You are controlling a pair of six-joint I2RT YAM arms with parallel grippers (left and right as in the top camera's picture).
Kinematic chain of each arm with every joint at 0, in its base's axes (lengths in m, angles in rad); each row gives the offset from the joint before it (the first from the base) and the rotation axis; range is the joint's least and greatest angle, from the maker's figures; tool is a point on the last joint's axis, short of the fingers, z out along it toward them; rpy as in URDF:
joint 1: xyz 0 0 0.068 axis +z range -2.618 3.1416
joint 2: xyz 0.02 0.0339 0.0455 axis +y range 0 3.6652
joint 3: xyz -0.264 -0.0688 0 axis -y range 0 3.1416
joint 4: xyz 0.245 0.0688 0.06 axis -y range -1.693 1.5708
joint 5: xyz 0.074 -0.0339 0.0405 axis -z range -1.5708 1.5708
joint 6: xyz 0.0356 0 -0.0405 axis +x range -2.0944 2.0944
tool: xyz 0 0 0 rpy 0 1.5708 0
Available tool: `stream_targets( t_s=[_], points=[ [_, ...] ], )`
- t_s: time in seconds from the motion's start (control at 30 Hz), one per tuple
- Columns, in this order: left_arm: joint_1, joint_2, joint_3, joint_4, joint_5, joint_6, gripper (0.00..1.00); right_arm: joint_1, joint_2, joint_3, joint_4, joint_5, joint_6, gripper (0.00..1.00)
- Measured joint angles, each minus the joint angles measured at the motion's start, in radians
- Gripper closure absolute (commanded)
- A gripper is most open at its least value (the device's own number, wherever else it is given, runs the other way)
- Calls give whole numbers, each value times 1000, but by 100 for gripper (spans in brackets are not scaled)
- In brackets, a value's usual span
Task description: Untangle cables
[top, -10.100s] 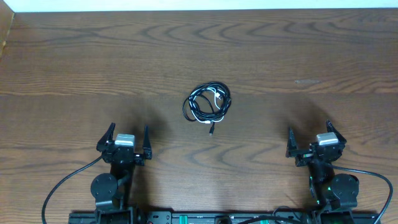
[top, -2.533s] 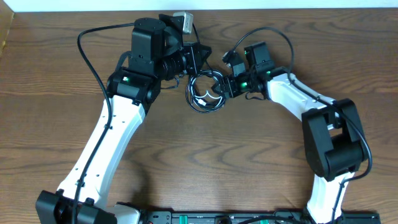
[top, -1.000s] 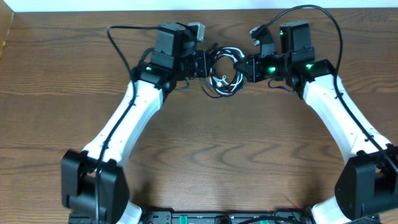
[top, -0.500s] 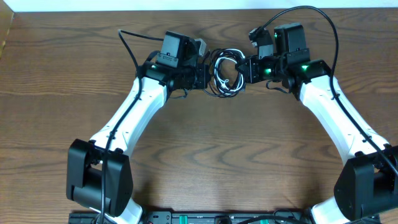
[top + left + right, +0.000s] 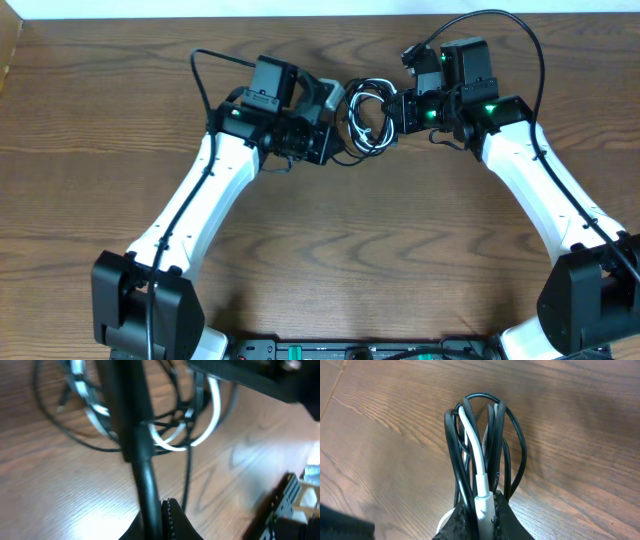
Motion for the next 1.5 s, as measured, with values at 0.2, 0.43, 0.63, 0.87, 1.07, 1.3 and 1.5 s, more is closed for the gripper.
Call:
stream_targets(
  t_s=[0.2, 0.43, 0.63, 0.87, 1.07, 1.3, 1.5],
  points=[
    [-46, 20, 0, 21, 2, 40, 92, 0, 0, 0, 0, -16, 0, 99],
    [-51, 66, -1, 200, -127, -85, 92, 0, 0, 0, 0, -47, 0, 99],
    [-52, 66, -1, 279, -212, -191, 91, 11, 0, 0, 0, -67, 0, 97],
    [-45, 66, -1, 264, -294, -276, 70, 22, 0, 0, -26, -44, 22, 99],
    [-39, 66, -1, 205, -294, -303, 37, 21, 0, 0, -64, 84, 60, 99],
    [96, 20, -1, 197, -307, -319, 9, 11, -1, 61, -210, 334, 5, 99],
    [198, -112, -1, 165, -316, -320, 9, 77, -10, 100, -264, 626, -92, 99]
  ],
)
